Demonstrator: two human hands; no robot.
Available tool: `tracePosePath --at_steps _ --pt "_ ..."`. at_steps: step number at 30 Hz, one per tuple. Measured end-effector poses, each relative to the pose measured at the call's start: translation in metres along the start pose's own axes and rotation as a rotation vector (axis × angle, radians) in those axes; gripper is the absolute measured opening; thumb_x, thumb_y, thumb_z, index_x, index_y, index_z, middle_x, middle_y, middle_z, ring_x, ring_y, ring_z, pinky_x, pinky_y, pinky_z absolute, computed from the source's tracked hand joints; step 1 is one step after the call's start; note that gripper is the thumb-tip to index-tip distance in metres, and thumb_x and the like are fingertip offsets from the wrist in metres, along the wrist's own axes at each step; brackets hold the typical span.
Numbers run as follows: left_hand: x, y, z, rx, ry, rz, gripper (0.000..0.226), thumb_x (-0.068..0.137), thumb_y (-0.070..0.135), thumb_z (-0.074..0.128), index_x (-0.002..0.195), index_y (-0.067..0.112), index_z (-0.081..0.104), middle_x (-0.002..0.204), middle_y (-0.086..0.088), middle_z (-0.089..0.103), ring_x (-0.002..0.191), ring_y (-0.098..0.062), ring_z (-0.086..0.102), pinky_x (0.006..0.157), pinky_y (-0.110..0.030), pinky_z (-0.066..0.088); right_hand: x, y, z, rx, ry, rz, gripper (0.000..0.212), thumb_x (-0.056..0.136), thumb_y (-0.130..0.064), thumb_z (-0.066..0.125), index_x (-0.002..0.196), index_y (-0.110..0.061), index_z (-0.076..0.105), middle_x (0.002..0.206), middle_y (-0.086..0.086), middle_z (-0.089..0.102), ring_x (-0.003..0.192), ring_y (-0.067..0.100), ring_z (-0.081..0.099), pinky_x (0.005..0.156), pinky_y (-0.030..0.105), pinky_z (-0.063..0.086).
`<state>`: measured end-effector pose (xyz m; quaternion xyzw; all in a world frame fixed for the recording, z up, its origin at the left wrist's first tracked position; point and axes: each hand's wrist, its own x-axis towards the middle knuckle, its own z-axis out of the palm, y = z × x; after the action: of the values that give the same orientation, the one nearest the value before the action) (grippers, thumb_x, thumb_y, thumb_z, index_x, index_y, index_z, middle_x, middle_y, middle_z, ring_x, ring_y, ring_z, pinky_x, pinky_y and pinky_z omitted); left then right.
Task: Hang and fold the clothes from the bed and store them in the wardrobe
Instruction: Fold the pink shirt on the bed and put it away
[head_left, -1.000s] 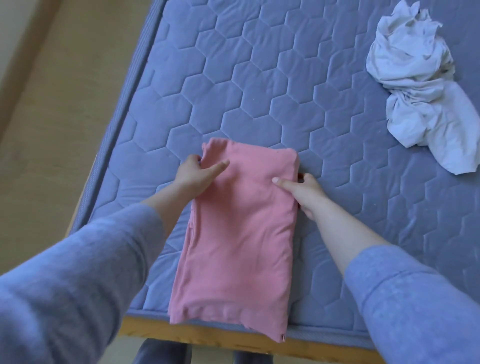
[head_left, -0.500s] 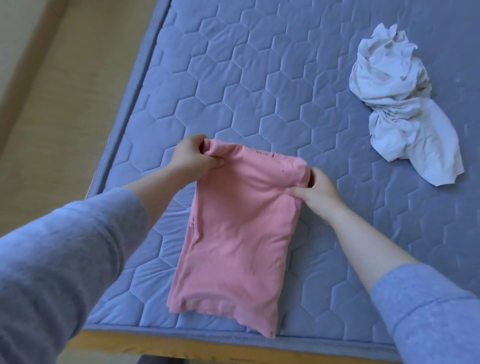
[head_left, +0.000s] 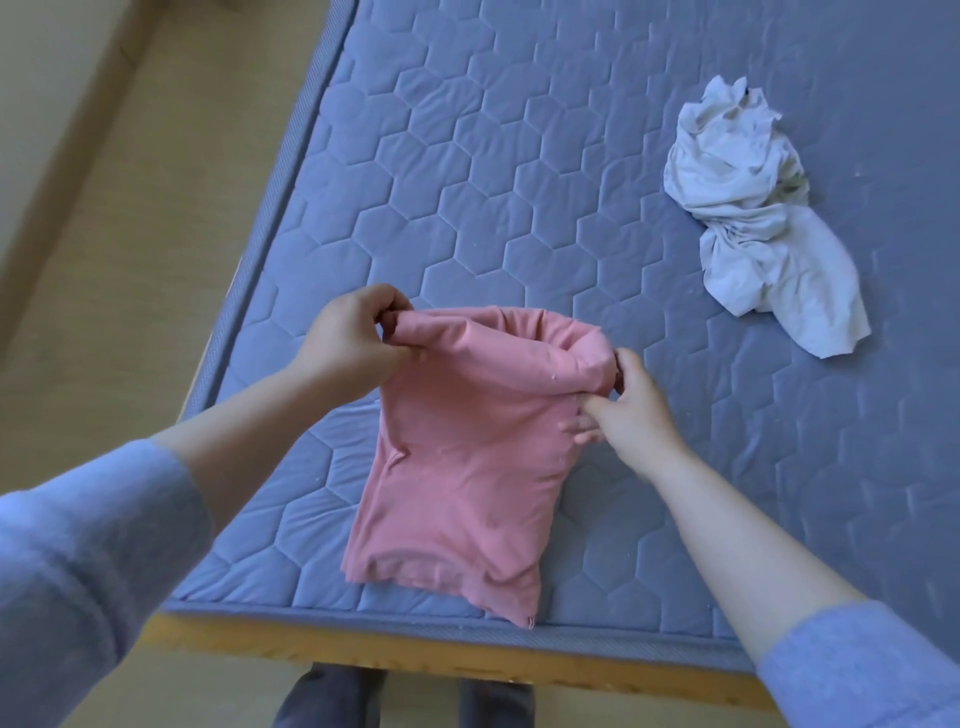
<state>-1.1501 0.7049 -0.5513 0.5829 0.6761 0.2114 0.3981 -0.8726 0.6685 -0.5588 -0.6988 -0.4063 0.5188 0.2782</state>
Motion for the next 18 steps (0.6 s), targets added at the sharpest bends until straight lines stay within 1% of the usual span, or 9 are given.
tracePosePath --at_steps 3,5,7,9,12,14,15,17,18 --pt "-0.023 -0.003 0.003 -0.043 -0.089 -0.051 0.025 0.075 0.002 0.068 0.087 0.021 0.055 0.086 -0.005 0.060 0.061 -0.019 0.061 0.051 -0.026 0.052 -0.020 0.013 0.004 0.160 -0.033 0.081 0.039 0.089 0.012 0.050 0.100 -0.026 0.050 0.107 -0.002 0.059 0.083 0.022 0.073 0.057 0.030 0.059" --pt "-0.041 -0.010 0.006 -0.219 -0.181 -0.168 0.026 0.082 -0.004 0.064 0.091 0.018 0.053 0.094 -0.010 0.056 0.061 -0.023 0.067 0.050 -0.026 0.056 -0.034 0.028 0.006 0.157 -0.056 0.094 0.043 0.086 0.012 0.056 0.105 -0.026 0.052 0.111 -0.001 0.062 0.099 0.020 0.067 0.073 0.036 0.061" --pt "-0.057 -0.020 0.008 -0.406 -0.254 -0.250 0.026 0.084 -0.006 0.065 0.092 0.015 0.052 0.097 -0.012 0.052 0.069 -0.025 0.069 0.058 -0.033 0.060 -0.050 0.040 0.004 0.076 -0.083 0.072 0.046 0.082 0.009 0.065 0.109 -0.026 0.052 0.110 -0.004 0.065 0.100 0.012 0.063 0.086 0.034 0.056" --pt "-0.070 -0.031 0.009 -0.490 -0.297 -0.278 0.027 0.081 -0.005 0.070 0.092 0.012 0.053 0.099 -0.015 0.051 0.078 -0.029 0.068 0.075 -0.041 0.061 -0.062 0.047 0.004 0.084 -0.122 0.090 0.049 0.080 0.011 0.066 0.109 -0.025 0.052 0.112 -0.004 0.064 0.096 0.009 0.061 0.085 0.026 0.052" --pt "-0.087 -0.041 0.010 -0.561 -0.348 -0.327 0.036 0.062 0.011 0.084 0.088 0.012 0.059 0.088 -0.009 0.058 0.083 -0.026 0.067 0.085 -0.041 0.058 -0.075 0.046 0.009 0.295 -0.180 0.184 0.049 0.082 0.023 0.049 0.111 -0.017 0.052 0.115 0.003 0.058 0.099 0.014 0.060 0.096 0.038 0.048" --pt "-0.097 -0.042 0.014 -0.645 -0.383 -0.389 0.042 0.056 0.028 0.087 0.085 0.012 0.060 0.080 -0.005 0.061 0.079 -0.020 0.063 0.081 -0.035 0.059 -0.079 0.044 0.009 0.433 -0.235 0.262 0.045 0.083 0.022 0.043 0.110 -0.012 0.052 0.113 0.008 0.056 0.096 0.017 0.061 0.095 0.044 0.049" --pt "-0.101 -0.041 0.018 -0.681 -0.375 -0.420 0.048 0.054 0.039 0.085 0.084 0.010 0.060 0.076 -0.005 0.060 0.075 -0.018 0.060 0.075 -0.031 0.058 -0.081 0.041 0.008 0.474 -0.282 0.301 0.038 0.084 0.017 0.046 0.107 -0.011 0.053 0.110 0.009 0.057 0.093 0.019 0.061 0.091 0.047 0.051" --pt "-0.110 -0.042 0.028 -0.649 -0.284 -0.488 0.056 0.059 0.057 0.077 0.083 0.009 0.061 0.069 -0.006 0.054 0.067 -0.018 0.050 0.059 -0.026 0.045 -0.084 0.036 0.005 0.519 -0.342 0.397 0.013 0.084 -0.011 0.062 0.097 -0.015 0.062 0.093 0.006 0.064 0.081 0.018 0.063 0.075 0.044 0.057" --pt "-0.115 -0.043 0.034 -0.578 -0.230 -0.507 0.053 0.065 0.060 0.074 0.080 0.010 0.063 0.064 -0.003 0.054 0.062 -0.017 0.048 0.055 -0.025 0.039 -0.084 0.036 0.008 0.507 -0.300 0.447 0.012 0.082 -0.027 0.068 0.089 -0.017 0.066 0.083 0.002 0.067 0.075 0.017 0.064 0.068 0.039 0.057"
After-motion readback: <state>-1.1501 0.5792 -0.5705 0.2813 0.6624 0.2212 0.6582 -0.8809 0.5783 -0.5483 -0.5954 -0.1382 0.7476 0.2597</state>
